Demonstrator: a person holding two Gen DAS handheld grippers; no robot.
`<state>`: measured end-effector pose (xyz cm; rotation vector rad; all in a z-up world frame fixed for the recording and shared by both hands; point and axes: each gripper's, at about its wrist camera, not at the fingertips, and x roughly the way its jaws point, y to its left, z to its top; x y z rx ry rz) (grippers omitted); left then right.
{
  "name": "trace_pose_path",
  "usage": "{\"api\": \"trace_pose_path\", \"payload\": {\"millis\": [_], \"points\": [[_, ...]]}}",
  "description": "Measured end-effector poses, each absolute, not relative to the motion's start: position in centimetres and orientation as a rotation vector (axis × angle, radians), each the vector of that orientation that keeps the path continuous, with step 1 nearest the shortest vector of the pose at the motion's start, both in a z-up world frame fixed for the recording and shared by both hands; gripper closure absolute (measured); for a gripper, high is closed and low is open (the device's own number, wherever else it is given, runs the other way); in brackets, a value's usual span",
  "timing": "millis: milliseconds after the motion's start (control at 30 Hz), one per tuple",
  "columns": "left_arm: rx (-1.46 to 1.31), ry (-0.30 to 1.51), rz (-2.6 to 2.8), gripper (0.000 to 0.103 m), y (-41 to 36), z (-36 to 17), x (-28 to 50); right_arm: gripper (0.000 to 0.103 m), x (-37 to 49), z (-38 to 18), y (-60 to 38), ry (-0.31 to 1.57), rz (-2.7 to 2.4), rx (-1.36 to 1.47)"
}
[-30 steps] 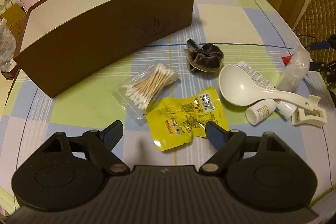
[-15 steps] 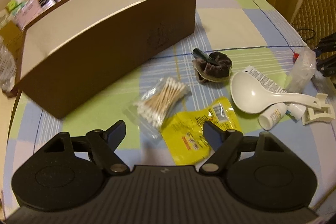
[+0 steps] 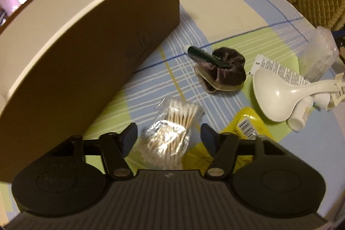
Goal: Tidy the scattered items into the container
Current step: 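Grasp the cotton swab bag with the left tool while the right tool grasps the red candy, then carry both items over the brown box and open both tools to drop them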
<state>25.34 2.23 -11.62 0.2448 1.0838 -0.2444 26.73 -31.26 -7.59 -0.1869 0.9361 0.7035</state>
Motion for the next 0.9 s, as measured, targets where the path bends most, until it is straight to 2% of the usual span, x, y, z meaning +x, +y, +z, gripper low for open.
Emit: {"api": "trace_pose_path", "payload": {"millis": [100, 167, 233, 333, 633, 900], "points": [[0.252, 1.107, -0.292, 0.053, 2.8, -12.2, 25.6, 0.072, 25.6, -7.2, -31.3, 0.939, 0.647, -0.156], [0.260, 1.116, -0.328, 0.066, 3.2, -12.5, 25.7, 0.072, 24.9, -6.8, -31.3, 0.936, 0.612, -0.132], [0.259, 1.106, -0.366, 0.074, 3.5, -12.4, 25.6, 0.072, 24.2, -6.3, -31.2, 0.927, 0.584, -0.111], [0.267, 1.097, -0.397, 0.080, 3.9, -11.8, 25.4, 0.072, 23.3, -5.1, -30.9, 0.902, 0.550, -0.092], [0.289, 0.978, -0.445, 0.081, 5.9, -6.4, 23.0, 0.072, 21.1, -0.7, -28.2, 0.803, 0.532, -0.070], [0.282, 0.830, -0.421, 0.081, 9.6, -0.1, 20.3, 0.072, 21.1, 4.4, -21.9, 0.720, 0.727, -0.092]]}}
